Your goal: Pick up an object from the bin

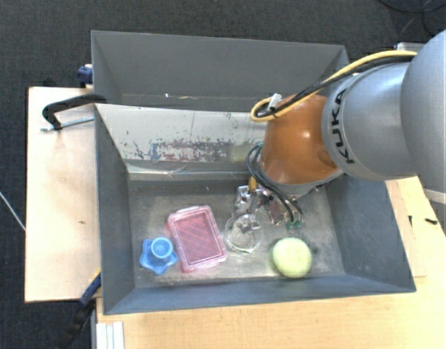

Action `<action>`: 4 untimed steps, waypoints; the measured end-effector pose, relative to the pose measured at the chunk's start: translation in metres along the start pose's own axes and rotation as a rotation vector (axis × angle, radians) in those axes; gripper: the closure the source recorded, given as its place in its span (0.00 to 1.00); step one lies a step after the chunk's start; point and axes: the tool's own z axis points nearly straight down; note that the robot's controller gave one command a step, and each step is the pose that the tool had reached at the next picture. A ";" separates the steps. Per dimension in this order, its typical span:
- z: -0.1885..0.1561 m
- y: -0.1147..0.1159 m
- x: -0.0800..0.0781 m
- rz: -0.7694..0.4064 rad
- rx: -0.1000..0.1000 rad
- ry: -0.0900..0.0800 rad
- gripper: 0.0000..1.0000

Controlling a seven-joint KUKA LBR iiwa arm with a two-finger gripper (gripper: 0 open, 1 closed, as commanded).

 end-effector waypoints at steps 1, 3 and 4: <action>0.002 0.000 0.000 0.000 0.000 -0.002 0.00; 0.002 0.000 0.000 0.000 0.000 -0.002 0.00; 0.000 0.000 0.000 0.000 0.000 0.000 1.00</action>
Offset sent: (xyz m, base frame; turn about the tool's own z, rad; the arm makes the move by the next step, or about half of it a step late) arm 0.0000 0.0000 0.0000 0.0000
